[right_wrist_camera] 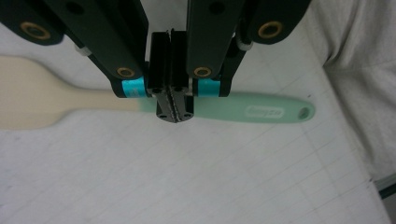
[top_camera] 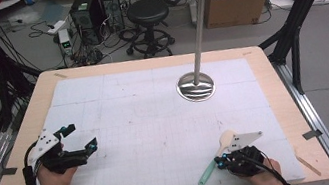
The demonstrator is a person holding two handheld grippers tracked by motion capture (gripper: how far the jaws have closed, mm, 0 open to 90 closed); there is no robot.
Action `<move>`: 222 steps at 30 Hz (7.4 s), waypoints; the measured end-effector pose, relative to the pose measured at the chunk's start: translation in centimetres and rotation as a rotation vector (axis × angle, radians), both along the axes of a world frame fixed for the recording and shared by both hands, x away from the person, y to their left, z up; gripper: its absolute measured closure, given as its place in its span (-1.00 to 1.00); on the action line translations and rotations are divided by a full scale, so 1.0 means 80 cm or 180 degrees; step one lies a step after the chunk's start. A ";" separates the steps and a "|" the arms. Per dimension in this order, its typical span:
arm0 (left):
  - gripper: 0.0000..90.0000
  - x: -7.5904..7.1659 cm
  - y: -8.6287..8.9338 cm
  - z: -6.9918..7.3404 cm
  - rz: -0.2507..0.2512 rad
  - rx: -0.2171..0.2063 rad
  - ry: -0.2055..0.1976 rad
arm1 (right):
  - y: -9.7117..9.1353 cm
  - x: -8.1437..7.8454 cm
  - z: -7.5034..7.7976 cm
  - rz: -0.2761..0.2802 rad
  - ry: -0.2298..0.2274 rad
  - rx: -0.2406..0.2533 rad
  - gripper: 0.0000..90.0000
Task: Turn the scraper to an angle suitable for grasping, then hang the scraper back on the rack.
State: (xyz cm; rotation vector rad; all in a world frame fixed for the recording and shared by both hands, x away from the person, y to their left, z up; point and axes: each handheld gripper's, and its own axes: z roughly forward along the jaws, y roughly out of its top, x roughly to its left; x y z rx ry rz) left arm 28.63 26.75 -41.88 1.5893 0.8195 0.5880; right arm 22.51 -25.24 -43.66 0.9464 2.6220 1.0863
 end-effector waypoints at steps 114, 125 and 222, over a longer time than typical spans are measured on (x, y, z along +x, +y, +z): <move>-0.94 0.001 -0.008 -0.005 -0.0113 0.0057 0.0059 | -0.001 0.132 0.062 0.0505 -0.0100 -0.0257 -0.91; -0.94 0.003 -0.008 -0.006 -0.0127 0.0035 0.0096 | 0.035 0.161 0.051 0.0668 0.0154 -0.0898 -0.64; -0.94 0.002 -0.008 -0.006 -0.0108 0.0052 0.0106 | -0.077 0.168 0.136 -0.0721 -0.1000 0.1071 0.79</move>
